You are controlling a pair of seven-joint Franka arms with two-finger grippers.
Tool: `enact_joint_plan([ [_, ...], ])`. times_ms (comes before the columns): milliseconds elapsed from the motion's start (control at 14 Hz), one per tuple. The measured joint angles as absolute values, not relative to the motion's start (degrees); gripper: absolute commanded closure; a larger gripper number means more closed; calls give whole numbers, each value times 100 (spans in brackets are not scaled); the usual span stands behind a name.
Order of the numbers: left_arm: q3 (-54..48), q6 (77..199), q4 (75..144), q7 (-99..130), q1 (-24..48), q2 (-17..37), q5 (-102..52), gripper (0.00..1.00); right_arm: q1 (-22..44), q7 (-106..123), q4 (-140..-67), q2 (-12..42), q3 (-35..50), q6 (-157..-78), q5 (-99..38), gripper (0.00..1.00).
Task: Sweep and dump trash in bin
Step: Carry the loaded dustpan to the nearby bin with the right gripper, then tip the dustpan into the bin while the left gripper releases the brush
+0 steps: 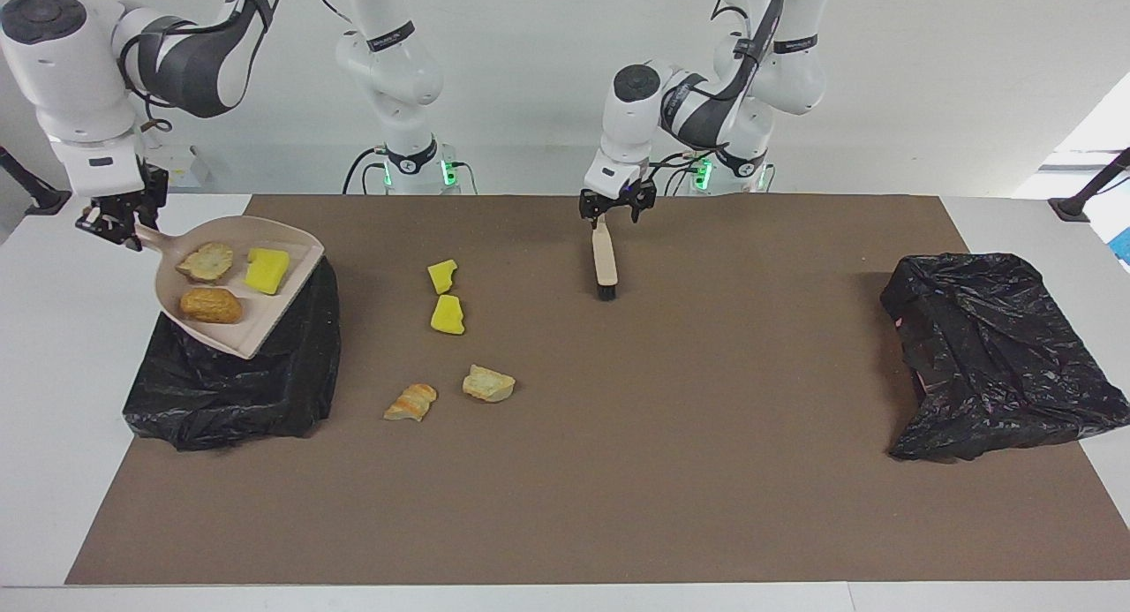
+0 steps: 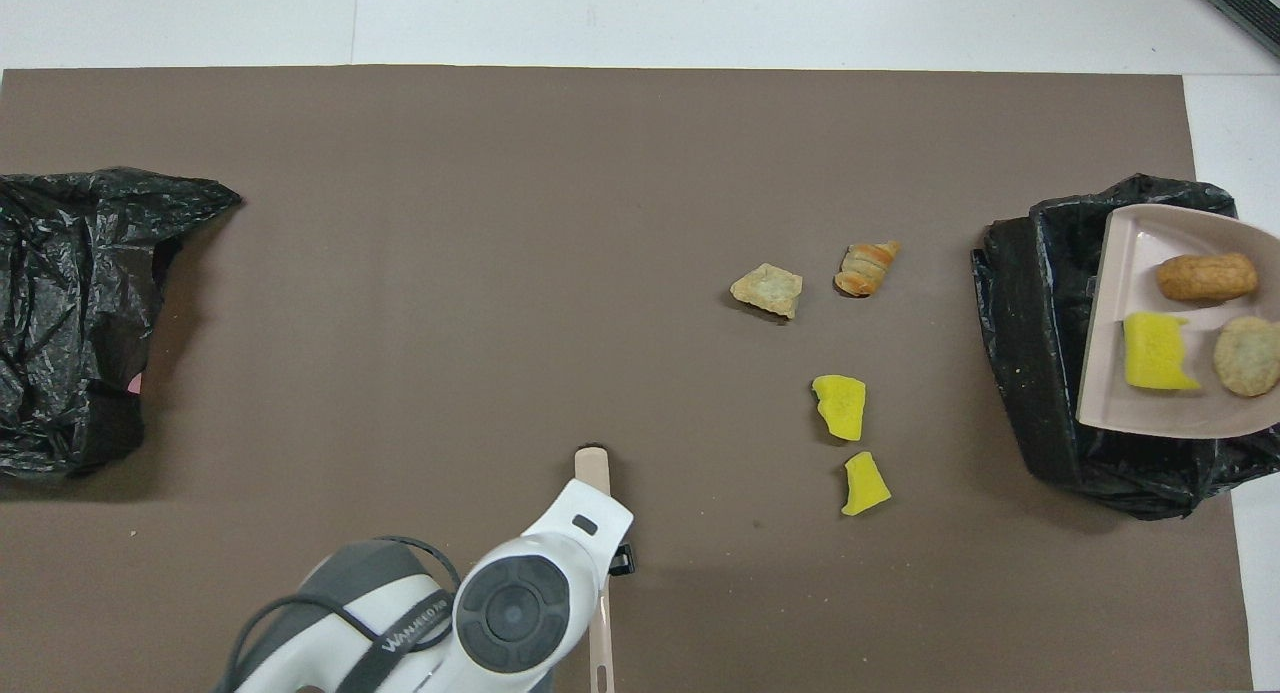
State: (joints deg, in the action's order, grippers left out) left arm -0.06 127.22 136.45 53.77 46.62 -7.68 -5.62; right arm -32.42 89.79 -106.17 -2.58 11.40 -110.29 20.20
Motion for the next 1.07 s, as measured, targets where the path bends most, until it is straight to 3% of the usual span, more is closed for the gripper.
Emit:
enact_joint_plan([
  [502,36,11545,12370,3636,2847,-759,-552,0,-3059,8991,-11006,-425,1223,-11719,3508,100],
  [1075,33,10833,11095,2130,1527,-420,-550,0,-2452,8599,-11529,-593,1233,-11601,5278,100],
])
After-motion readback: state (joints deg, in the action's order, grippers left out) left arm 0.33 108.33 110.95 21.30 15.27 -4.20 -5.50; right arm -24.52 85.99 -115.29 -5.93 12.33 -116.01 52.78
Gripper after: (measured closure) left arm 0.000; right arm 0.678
